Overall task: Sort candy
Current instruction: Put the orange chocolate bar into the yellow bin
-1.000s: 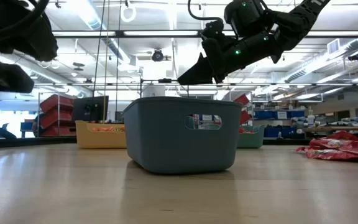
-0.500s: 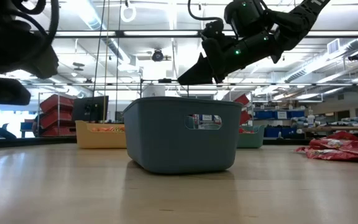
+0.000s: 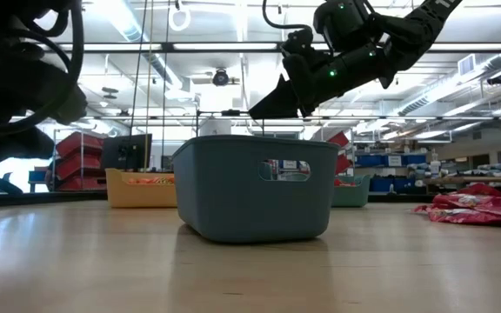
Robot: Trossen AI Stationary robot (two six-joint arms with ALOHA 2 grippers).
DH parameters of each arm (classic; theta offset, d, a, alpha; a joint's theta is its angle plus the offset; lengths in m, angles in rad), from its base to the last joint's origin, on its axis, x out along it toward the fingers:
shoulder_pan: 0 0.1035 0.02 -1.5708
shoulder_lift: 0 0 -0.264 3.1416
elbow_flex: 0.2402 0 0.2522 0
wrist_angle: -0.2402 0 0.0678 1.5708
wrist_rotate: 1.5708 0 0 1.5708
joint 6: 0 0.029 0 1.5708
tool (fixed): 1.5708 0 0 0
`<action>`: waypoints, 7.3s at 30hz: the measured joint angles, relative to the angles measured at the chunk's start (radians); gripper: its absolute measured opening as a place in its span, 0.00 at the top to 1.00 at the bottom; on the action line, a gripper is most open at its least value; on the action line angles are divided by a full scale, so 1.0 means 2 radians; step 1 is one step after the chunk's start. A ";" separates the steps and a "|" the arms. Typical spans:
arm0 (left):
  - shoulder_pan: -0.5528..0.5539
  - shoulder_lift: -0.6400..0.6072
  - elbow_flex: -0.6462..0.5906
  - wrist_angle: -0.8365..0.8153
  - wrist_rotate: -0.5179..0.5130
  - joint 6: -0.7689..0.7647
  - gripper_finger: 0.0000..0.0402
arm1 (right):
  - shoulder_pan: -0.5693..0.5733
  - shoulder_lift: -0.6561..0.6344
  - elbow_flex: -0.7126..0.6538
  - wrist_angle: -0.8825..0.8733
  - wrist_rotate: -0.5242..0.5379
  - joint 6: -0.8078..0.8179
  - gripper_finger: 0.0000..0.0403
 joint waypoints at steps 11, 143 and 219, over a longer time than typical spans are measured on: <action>0.022 -0.002 0.014 -0.069 -0.006 0.074 0.94 | 0.000 0.000 0.000 0.000 0.000 0.000 0.73; -0.137 0.125 0.160 -0.109 -0.055 -0.462 0.56 | 0.107 0.004 0.000 0.032 0.005 0.012 0.64; 0.446 -0.015 0.102 -0.048 -0.142 0.348 0.74 | 0.104 0.003 0.000 0.003 0.061 -0.017 0.52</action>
